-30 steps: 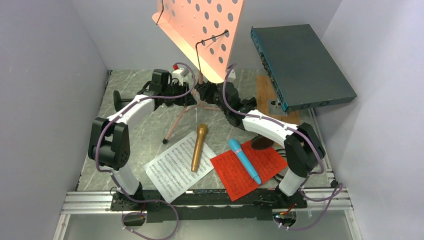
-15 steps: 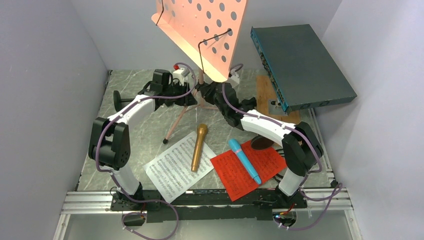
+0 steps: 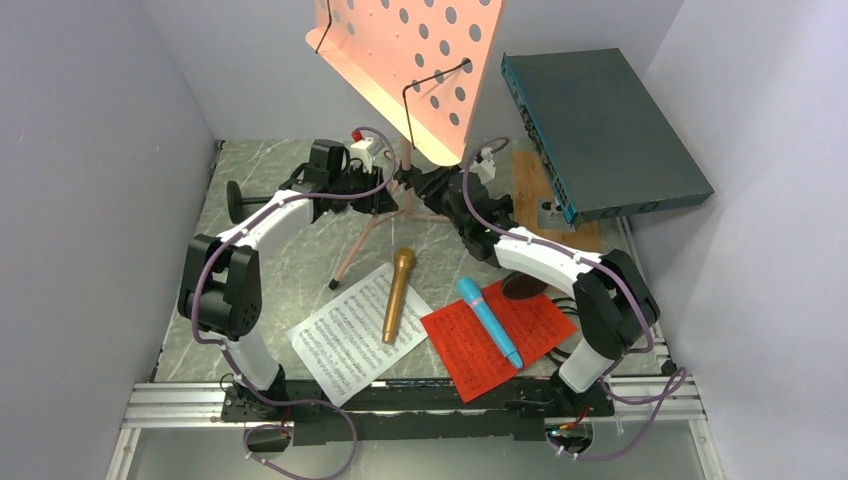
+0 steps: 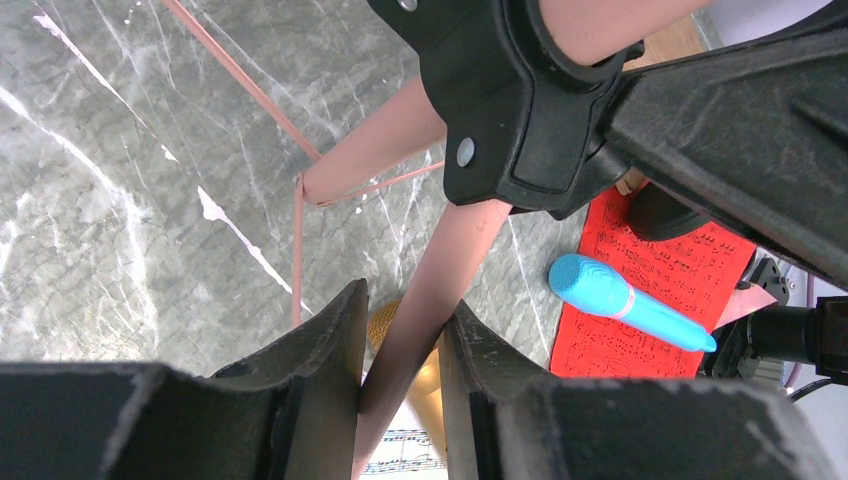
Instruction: Set up the instrument practice props
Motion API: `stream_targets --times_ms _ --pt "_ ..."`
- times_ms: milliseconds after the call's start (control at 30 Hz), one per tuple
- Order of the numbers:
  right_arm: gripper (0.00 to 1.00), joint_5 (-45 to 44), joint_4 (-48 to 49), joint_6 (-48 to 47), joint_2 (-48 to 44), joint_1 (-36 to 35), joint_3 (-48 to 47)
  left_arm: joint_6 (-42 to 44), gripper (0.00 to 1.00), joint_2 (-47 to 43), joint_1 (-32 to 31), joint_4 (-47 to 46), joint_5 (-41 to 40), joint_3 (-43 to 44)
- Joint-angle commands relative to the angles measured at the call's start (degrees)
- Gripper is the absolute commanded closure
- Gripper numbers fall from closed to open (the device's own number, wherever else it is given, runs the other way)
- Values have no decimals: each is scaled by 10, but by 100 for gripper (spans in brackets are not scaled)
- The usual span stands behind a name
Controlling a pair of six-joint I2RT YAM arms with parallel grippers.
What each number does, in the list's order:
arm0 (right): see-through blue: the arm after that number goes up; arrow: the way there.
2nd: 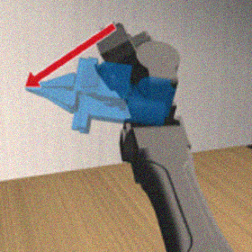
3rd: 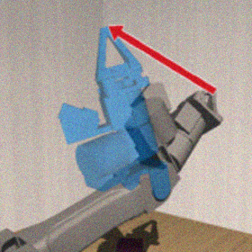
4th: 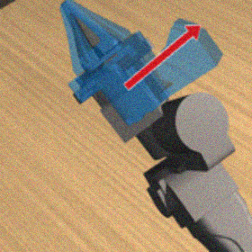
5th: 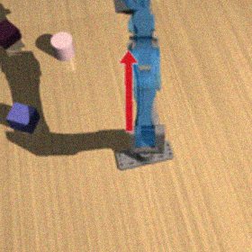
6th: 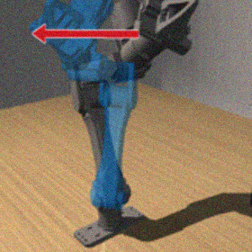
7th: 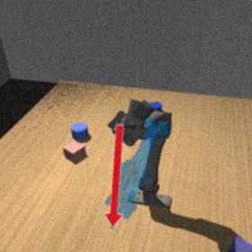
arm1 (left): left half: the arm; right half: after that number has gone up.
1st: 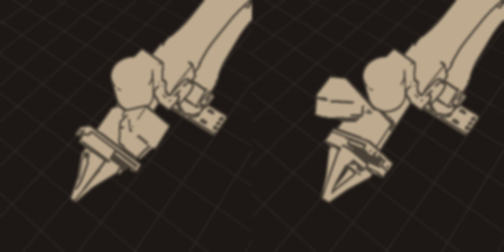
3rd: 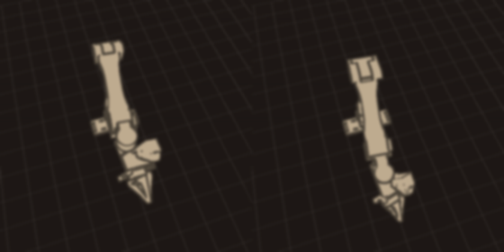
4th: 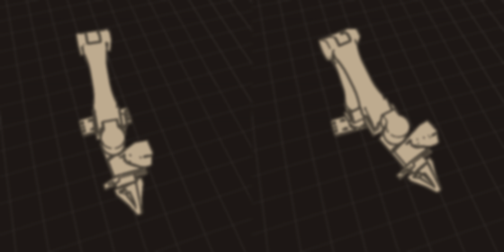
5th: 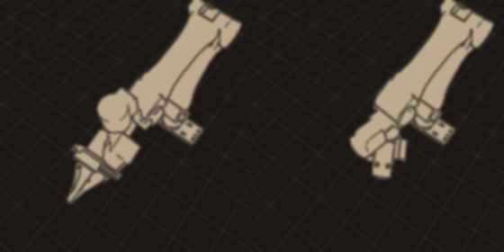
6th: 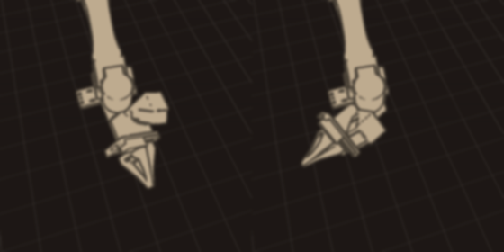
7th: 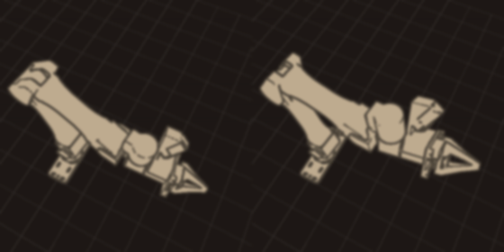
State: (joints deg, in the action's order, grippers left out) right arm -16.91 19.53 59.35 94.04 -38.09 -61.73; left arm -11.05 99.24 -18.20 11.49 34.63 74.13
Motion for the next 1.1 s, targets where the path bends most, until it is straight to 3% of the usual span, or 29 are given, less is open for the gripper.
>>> stream_targets --times_ms 0,100,267,533,833,1067 --pt "60 -21 -21 -2 -15 38 30 -22 100 17 3 93 -21 -7" --pt "50 15 -2 -24 -15 44 33 -26 100 19 3 93 -15 -5" --pt "41 3 -52 -62 -25 48 10 -15 100 21 3 96 -28 -9" --pt "47 -3 -41 -85 -41 63 42 -12 100 30 2 105 -32 -2" --pt "52 23 -62 -196 -62 63 24 -17 100 32 2 107 -21 7" --pt "51 134 31 -281 -55 62 52 -32 100 45 2 97 1 4"
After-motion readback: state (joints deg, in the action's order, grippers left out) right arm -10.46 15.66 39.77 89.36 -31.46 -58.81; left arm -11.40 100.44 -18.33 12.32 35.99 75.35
